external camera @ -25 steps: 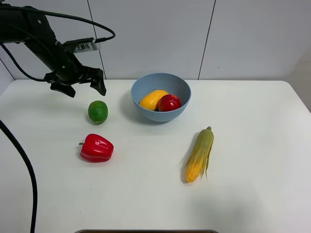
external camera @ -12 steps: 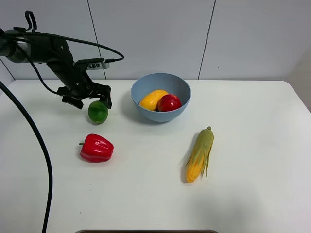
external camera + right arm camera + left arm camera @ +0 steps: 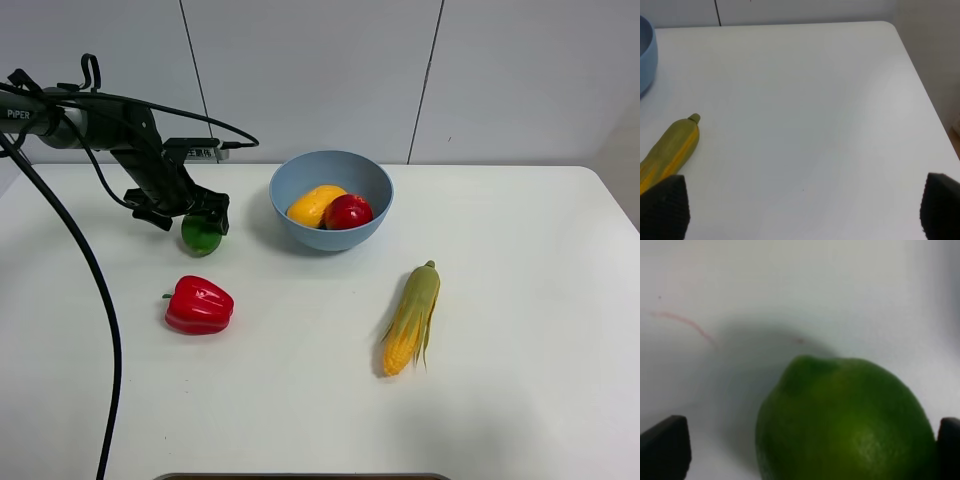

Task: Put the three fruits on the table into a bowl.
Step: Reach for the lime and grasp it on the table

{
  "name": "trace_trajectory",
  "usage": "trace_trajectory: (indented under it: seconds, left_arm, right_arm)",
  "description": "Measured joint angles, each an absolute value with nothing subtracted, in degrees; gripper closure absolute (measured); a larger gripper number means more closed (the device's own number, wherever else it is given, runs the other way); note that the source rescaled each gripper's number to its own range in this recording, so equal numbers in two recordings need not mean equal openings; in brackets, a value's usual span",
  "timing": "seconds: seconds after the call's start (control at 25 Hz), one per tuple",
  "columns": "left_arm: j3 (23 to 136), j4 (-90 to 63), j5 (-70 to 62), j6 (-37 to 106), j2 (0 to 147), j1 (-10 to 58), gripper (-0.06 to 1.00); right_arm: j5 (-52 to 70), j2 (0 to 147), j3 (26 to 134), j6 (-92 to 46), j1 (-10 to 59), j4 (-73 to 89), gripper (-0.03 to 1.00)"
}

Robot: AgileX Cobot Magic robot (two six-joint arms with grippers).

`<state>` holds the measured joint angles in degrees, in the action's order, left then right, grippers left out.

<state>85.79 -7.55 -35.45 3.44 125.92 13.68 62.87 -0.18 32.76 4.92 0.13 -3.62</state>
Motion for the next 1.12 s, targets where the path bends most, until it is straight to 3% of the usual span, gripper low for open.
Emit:
trace_trajectory:
  seconds: [0.28,0.4,0.72,1.0,1.12]
  left_arm:
    - [85.84,-7.44,-34.84,3.40,128.52,13.68,-0.03]
    - [85.84,-7.39,-34.67,3.40,128.58,13.68,0.02]
    - [85.84,-7.38,-33.93,3.40,128.58,13.68,0.52]
    - [85.84,-7.43,-33.86,3.40,128.75,13.68,0.74]
    - [85.84,-7.57,-33.86,3.40,128.75,13.68,0.91]
  right_arm:
    - [62.87,-0.18,32.76,4.92,0.13,-3.62,-0.03]
    - [62.87,-0.18,32.76,4.92,0.13,-3.62,-0.03]
    - [62.87,-0.18,32.76,4.92,0.13,-3.62,-0.03]
    - [62.87,-0.18,32.76,4.97,0.13,-3.62,-0.03]
    - [62.87,-0.18,32.76,4.97,0.13,-3.62,-0.03]
